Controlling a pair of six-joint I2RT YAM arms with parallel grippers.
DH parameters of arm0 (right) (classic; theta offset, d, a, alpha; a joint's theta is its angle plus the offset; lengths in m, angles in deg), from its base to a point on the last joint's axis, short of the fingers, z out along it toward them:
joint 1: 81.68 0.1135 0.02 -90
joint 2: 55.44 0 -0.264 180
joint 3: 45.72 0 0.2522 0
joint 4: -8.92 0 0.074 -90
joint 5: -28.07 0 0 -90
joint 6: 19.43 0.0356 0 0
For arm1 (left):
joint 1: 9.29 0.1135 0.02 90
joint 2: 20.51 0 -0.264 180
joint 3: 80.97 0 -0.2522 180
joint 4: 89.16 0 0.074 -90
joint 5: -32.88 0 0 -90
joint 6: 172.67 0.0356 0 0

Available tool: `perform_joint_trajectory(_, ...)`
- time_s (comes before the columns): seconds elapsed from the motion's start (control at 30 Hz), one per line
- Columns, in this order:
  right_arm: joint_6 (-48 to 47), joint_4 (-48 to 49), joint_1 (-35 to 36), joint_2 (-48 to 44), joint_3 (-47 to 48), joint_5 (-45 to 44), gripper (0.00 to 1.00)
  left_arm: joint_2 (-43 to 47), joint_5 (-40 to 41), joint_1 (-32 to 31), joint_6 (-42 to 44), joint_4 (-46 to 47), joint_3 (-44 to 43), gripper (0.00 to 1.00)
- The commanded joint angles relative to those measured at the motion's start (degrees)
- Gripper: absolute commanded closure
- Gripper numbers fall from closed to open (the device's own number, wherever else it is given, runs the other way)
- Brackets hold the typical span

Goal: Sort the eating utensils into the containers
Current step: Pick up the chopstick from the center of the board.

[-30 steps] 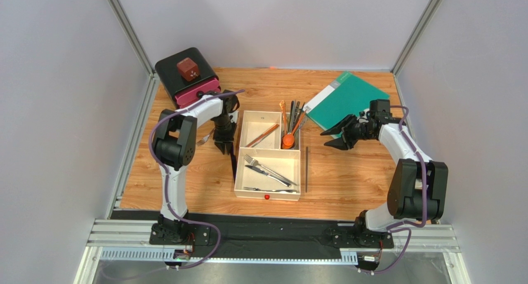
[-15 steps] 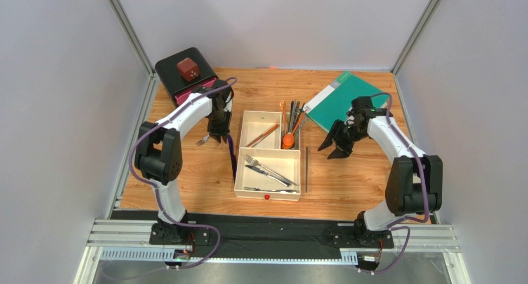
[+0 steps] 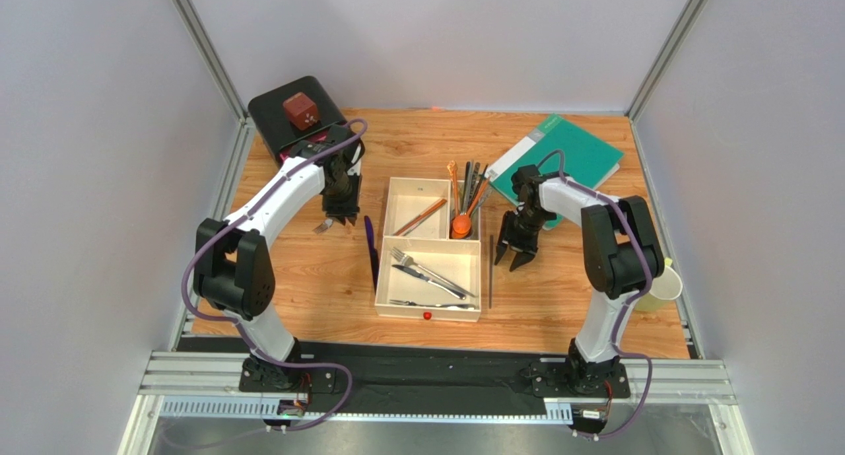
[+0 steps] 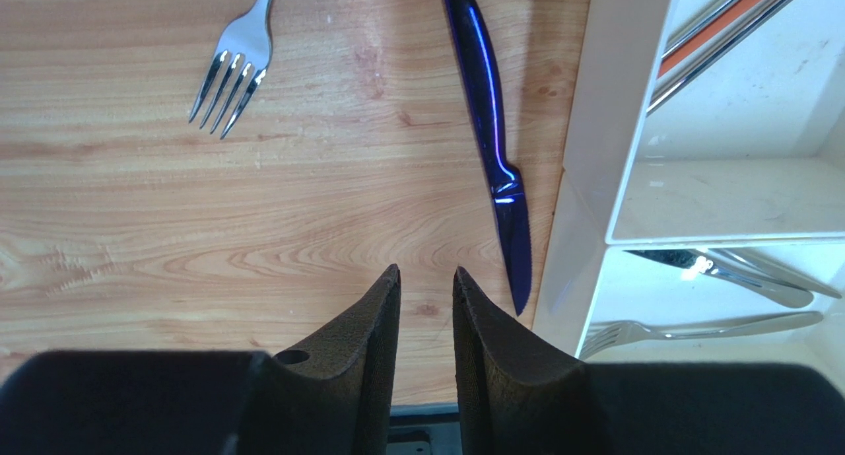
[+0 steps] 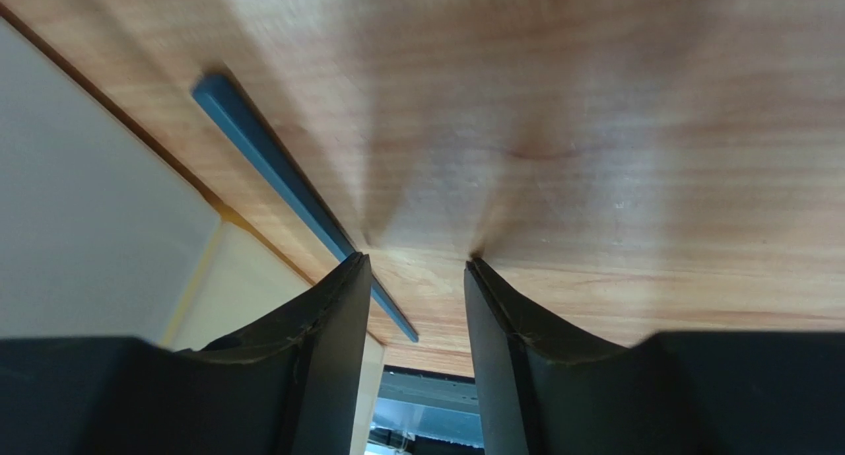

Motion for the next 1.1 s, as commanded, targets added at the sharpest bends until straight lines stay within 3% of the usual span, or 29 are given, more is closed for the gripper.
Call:
perform_joint_trajectory(0.0,-1.8,1.6,1.1,2.1,6.2,-4.4,0.56,3.8,1.3,0.3,-0.9,0.9,2.2,0.68)
perform_joint_trajectory(0.3,-1.0,0.6,3.6,3.0,8.2,-4.7,0.55,5.9,1.6,0.6,-1.1,1.5,5.5,0.67)
perform_joint_trajectory(0.53,-1.3,-2.8,5.7,8.7,10.7,-11.2,0.57,6.5,2.3,0.6,-1.0,0.9,4.9,0.68)
perform_joint_trajectory(0.63,-1.3,-4.4,5.8,10.0,10.8,-13.1,0.78,6.9,2.7,0.7,-0.9,0.9,4.7,0.68)
perform_joint_trajectory(0.67,-1.5,-4.7,5.8,10.0,10.5,-13.4,1.00,6.9,2.8,0.7,-0.9,0.8,4.8,0.68)
perform_joint_trajectory(0.9,-2.2,-5.6,6.0,4.6,5.4,-14.0,1.00,6.7,2.8,0.8,-0.9,1.4,5.8,0.68)
perform_joint_trajectory(1.07,-2.3,-7.9,5.9,-6.9,4.0,-12.2,1.00,6.2,2.8,1.0,-0.9,2.1,6.1,0.68)
